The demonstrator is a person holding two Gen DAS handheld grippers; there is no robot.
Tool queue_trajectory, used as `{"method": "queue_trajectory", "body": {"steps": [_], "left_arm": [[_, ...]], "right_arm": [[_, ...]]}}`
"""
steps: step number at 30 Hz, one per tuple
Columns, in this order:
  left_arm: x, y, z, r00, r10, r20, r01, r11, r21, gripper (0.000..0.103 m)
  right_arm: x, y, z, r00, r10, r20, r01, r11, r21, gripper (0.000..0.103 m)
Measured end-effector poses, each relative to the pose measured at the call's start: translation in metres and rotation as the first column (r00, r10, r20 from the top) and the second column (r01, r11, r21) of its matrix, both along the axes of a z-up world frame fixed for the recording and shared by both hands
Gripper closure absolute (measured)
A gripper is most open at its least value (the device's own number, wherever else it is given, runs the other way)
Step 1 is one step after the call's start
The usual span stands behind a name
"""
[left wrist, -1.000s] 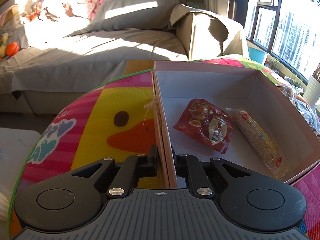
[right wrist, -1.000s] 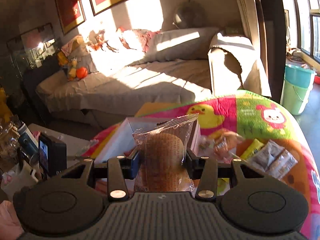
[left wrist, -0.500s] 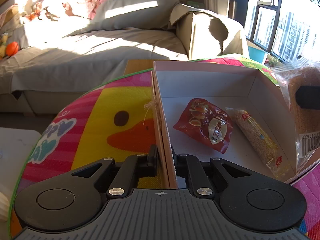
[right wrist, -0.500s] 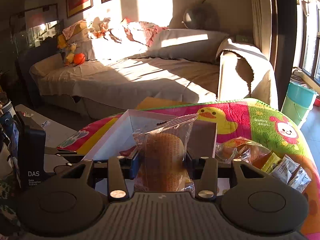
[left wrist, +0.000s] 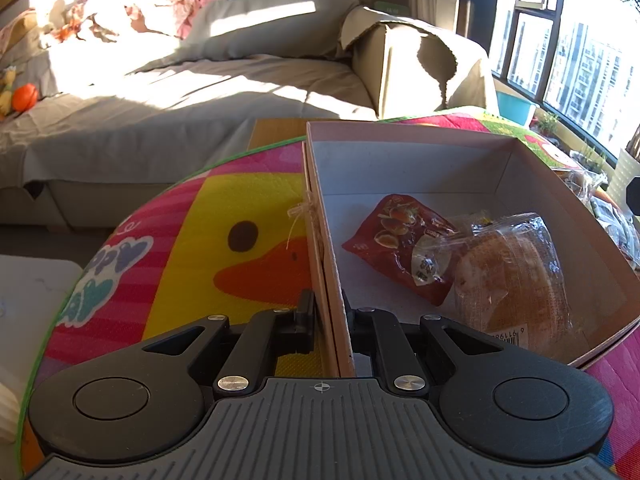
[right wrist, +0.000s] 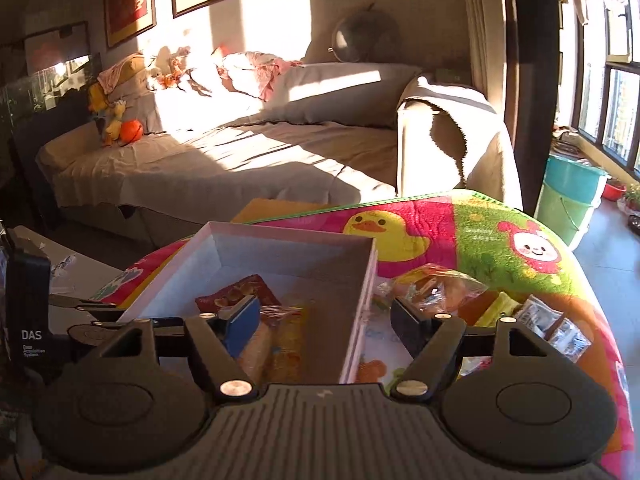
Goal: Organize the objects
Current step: 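Carry the bagged bun into the box and release it beside the bread stick, then reach the right gripper to another bagged bun and grasp it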
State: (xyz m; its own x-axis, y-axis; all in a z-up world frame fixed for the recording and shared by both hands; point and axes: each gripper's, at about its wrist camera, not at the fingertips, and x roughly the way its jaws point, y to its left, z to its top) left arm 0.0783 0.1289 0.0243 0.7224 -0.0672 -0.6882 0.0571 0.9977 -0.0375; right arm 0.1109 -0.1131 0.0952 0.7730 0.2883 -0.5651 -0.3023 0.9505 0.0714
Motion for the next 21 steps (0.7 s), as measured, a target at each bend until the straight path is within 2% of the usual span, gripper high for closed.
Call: {"method": "queue_trajectory", "body": {"steps": [2, 6, 12, 14, 15, 17, 21], "left_arm": [[0.0, 0.0, 0.0, 1.0, 0.0, 0.0, 0.0, 1.0, 0.0, 0.091], [0.0, 0.0, 0.0, 1.0, 0.0, 0.0, 0.0, 1.0, 0.0, 0.091], [0.0, 0.0, 0.0, 1.0, -0.001, -0.001, 0.001, 1.0, 0.001, 0.091], [0.0, 0.0, -0.001, 1.0, -0.001, -0.001, 0.001, 1.0, 0.002, 0.091], [0.0, 0.001, -0.001, 1.0, -0.001, -0.001, 0.001, 1.0, 0.002, 0.091], [0.0, 0.0, -0.001, 1.0, -0.001, -0.001, 0.001, 1.0, 0.001, 0.091], [0.0, 0.001, -0.001, 1.0, -0.002, 0.001, 0.002, 1.0, 0.001, 0.091]], "right_arm": [[0.003, -0.014, -0.003, 0.999, -0.049, -0.006, 0.049, 0.999, -0.014, 0.028], [0.018, -0.05, -0.021, 0.982, -0.189, -0.021, 0.186, 0.979, -0.077, 0.017], [0.042, -0.11, -0.07, 0.905, -0.406, -0.13, 0.392, 0.912, -0.116, 0.017], [0.044, -0.124, -0.084, 0.881, -0.441, -0.172, 0.427, 0.897, -0.112, 0.017], [0.043, -0.13, -0.088, 0.877, -0.444, -0.185, 0.436, 0.896, -0.082, 0.016], [0.039, -0.134, -0.09, 0.874, -0.444, -0.196, 0.443, 0.895, -0.052, 0.016], [0.036, -0.128, -0.088, 0.877, -0.445, -0.181, 0.439, 0.896, -0.07, 0.016]]}}
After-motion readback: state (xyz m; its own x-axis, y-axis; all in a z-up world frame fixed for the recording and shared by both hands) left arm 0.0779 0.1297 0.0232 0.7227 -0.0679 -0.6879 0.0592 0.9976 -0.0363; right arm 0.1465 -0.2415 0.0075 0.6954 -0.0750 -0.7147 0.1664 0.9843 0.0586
